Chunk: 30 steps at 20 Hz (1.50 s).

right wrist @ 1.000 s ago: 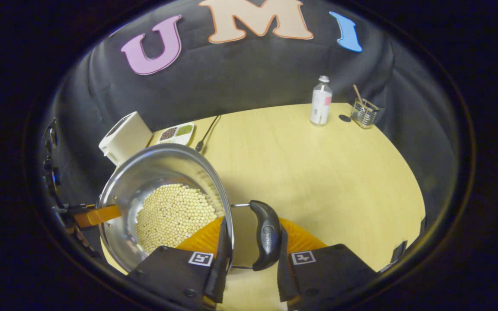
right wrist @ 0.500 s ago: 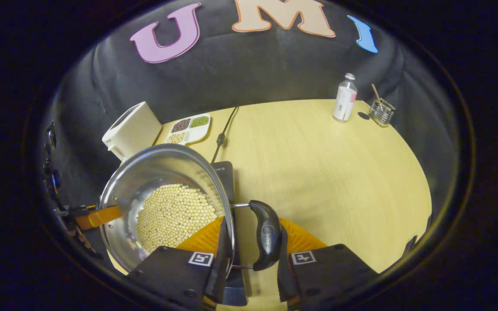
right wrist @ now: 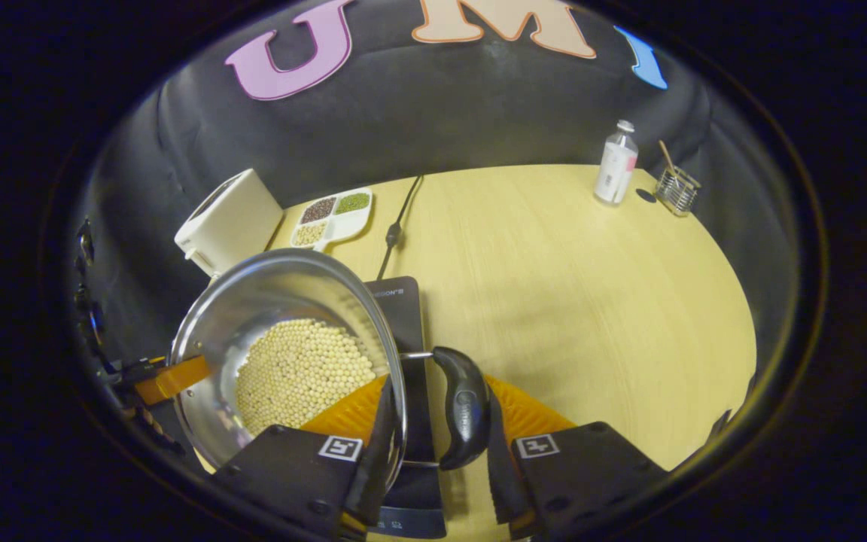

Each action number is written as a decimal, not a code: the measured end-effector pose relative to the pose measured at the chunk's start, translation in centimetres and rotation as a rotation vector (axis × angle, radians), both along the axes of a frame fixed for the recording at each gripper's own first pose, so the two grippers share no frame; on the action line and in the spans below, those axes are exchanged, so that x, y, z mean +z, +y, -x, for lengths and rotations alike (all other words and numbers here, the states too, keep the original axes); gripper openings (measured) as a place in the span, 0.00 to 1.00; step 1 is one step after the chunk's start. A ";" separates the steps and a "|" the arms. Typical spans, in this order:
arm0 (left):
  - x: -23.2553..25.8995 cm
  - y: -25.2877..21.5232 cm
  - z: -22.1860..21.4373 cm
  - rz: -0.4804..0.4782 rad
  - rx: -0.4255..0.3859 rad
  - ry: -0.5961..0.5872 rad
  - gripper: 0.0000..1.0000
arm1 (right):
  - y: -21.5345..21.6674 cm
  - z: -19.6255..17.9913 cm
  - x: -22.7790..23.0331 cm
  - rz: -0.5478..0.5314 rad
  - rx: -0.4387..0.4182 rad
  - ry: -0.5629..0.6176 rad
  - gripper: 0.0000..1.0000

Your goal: First push the handle of the pot to place it horizontally, then grasp the pot with both hands and set it on the induction cooktop.

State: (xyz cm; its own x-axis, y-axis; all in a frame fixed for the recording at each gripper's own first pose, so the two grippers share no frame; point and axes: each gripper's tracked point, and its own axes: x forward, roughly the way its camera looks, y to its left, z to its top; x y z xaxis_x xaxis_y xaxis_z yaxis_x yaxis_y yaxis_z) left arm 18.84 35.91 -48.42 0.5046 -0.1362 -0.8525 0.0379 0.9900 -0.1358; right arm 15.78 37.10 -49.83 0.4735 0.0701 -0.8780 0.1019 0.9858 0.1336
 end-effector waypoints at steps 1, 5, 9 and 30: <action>-0.3 0.1 0.4 -0.024 -0.002 0.012 0.65 | -0.2 0.1 0.2 0.010 0.000 -0.010 0.58; 0.5 0.3 1.5 -0.062 0.049 -0.019 0.81 | -0.9 -0.1 1.2 0.012 0.002 -0.039 0.67; 2.2 2.0 1.9 -0.132 0.120 -0.066 0.98 | -1.4 0.4 2.5 -0.002 0.024 -0.077 0.80; 27.9 -19.2 9.7 -0.161 0.075 -0.594 0.96 | -19.8 6.0 25.0 -0.094 -0.010 -0.571 0.92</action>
